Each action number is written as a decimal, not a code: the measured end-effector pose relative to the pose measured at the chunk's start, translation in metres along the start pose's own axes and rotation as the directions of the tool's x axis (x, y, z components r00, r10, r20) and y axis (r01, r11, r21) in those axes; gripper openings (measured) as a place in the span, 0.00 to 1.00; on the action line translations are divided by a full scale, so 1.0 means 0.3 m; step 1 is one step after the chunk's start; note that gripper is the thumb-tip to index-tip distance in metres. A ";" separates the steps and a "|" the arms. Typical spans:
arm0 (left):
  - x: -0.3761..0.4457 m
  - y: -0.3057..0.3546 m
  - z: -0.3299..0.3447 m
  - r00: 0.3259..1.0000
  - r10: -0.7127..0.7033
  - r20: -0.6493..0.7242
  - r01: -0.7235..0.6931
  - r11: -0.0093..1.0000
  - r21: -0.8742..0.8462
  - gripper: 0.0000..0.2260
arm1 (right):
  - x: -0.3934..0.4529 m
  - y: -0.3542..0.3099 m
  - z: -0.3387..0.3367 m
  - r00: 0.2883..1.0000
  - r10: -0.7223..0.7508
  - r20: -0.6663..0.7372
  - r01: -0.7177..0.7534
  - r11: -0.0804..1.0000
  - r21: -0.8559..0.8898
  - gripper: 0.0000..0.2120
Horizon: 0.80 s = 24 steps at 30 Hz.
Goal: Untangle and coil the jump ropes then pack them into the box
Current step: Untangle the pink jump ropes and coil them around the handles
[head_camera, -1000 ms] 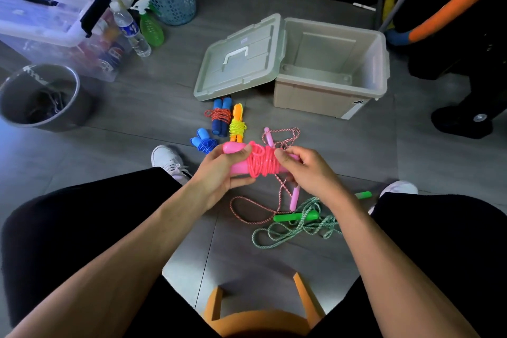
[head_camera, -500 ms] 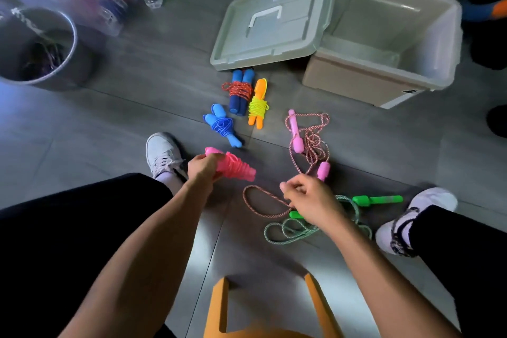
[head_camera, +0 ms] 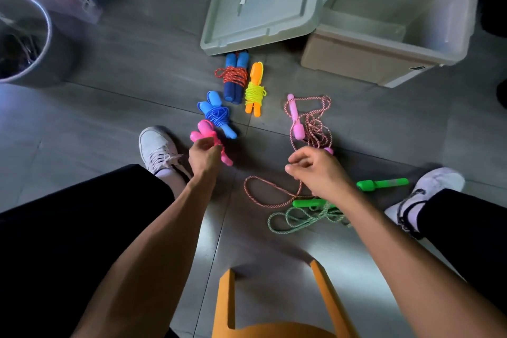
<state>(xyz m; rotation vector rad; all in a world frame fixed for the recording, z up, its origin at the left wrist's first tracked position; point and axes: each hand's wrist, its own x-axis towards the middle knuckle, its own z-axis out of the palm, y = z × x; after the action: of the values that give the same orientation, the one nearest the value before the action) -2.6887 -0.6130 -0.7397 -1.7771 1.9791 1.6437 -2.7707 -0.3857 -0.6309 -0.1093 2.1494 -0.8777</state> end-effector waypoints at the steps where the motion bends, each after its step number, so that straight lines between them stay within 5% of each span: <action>1: -0.032 0.012 0.015 0.999 0.030 0.027 -0.030 1.000 0.007 0.04 | -0.009 0.013 -0.021 1.000 0.002 -0.010 -0.002 1.000 0.005 0.05; 7: -0.215 0.072 0.227 0.878 0.269 0.396 -0.350 0.925 0.149 0.07 | -0.084 0.161 -0.183 0.988 0.090 -0.128 -0.088 0.996 0.028 0.03; 11: -0.316 0.053 0.398 0.764 0.247 0.596 -0.527 0.772 0.356 0.08 | -0.134 0.336 -0.274 0.967 0.162 -0.197 -0.147 0.985 0.087 0.04; 18: -0.369 -0.031 0.619 0.832 0.137 0.538 -0.446 0.742 0.501 0.06 | -0.225 0.573 -0.320 0.941 0.217 -0.261 -0.166 0.965 0.201 0.05; 24: -0.362 -0.056 0.757 0.868 0.019 0.496 -0.440 0.489 0.753 0.13 | -0.210 0.639 -0.325 0.935 0.232 -0.268 -0.166 0.955 0.245 0.06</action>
<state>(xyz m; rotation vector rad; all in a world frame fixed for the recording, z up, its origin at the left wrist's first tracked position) -2.7716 -0.3794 -0.7865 -0.7008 2.2325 0.6627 -2.7577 -0.1649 -0.6664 0.3695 2.2667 -1.0555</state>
